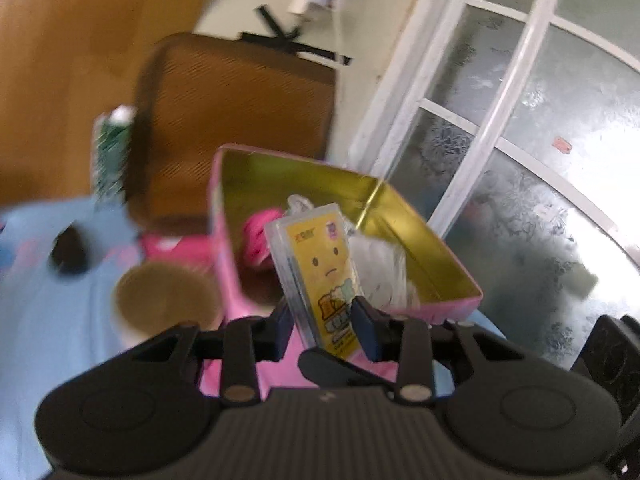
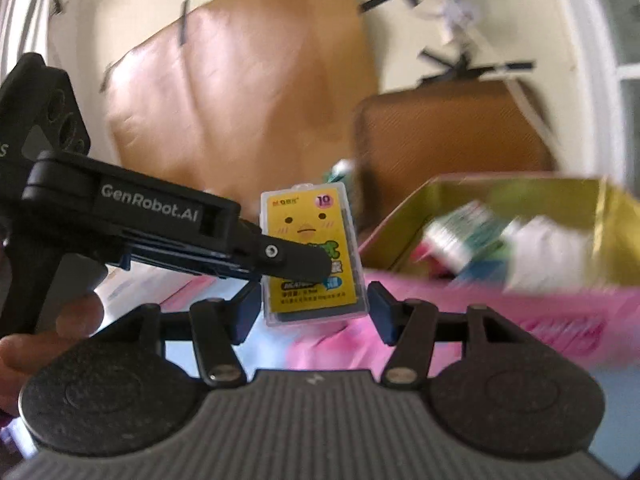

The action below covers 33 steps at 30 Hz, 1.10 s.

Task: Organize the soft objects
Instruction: 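Carry the yellow card pack into the pink tin and open the left tool, then grasp the black oval pouch with the right tool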

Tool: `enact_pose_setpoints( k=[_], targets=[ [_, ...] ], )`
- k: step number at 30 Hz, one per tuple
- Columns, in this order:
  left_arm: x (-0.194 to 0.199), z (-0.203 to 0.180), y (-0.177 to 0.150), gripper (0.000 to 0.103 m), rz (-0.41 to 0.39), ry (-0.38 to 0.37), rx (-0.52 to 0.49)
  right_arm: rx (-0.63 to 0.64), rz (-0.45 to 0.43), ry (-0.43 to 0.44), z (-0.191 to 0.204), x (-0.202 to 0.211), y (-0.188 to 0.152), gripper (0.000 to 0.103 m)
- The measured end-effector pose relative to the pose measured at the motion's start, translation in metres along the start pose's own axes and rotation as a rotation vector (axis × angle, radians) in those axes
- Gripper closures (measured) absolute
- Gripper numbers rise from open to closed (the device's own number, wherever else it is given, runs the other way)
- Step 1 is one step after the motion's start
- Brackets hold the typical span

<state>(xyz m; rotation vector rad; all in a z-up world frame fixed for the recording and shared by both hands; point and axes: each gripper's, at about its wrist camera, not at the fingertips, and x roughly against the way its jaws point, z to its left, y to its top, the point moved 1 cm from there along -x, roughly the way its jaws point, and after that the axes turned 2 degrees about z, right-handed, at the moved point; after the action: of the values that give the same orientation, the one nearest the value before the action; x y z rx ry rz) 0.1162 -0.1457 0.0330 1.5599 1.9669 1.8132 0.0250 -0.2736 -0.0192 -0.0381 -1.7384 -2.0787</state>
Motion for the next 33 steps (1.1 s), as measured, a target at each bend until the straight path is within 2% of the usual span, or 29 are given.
enact_pose_setpoints(
  k=[5,8,9,12,15,19,22,25,27,30,33],
  targets=[
    [-0.057,-0.014,0.022,0.069,0.058,0.049,-0.038,-0.017,-0.009,-0.108,-0.042,-0.019,0.014,0.043],
    [-0.083,-0.015,0.030,0.055,0.080,0.109,-0.027,-0.067,0.050,-0.143,-0.070,-0.036,0.020,0.042],
    [-0.087,-0.013,0.031,0.051,0.076,0.124,-0.024,-0.064,0.074,-0.177,-0.077,-0.042,0.021,0.042],
    [-0.088,-0.008,0.034,0.051,0.066,0.156,-0.005,-0.014,0.110,-0.346,-0.093,-0.060,0.020,0.042],
    [-0.080,-0.005,0.027,0.051,0.058,0.163,-0.012,-0.007,0.055,-0.504,-0.106,-0.059,0.019,0.041],
    [-0.056,-0.002,0.015,0.051,0.026,0.155,-0.020,-0.118,0.006,-0.461,-0.117,-0.037,0.015,0.041],
    [-0.019,0.006,-0.004,0.051,-0.022,0.130,-0.026,-0.105,-0.071,-0.464,-0.100,-0.017,0.014,0.042],
    [0.022,0.031,-0.028,0.051,-0.066,0.131,-0.001,-0.080,-0.128,-0.408,-0.075,-0.005,0.018,0.041],
    [0.047,0.055,-0.044,0.051,-0.094,0.188,0.024,-0.046,-0.126,-0.339,-0.054,-0.006,0.022,0.041],
    [0.074,0.095,-0.064,0.051,-0.108,0.339,0.053,-0.001,-0.075,-0.200,-0.021,-0.021,0.029,0.042],
    [0.087,0.129,-0.084,0.051,-0.079,0.406,0.113,0.021,0.003,-0.045,0.012,-0.048,0.042,0.042]
  ],
)
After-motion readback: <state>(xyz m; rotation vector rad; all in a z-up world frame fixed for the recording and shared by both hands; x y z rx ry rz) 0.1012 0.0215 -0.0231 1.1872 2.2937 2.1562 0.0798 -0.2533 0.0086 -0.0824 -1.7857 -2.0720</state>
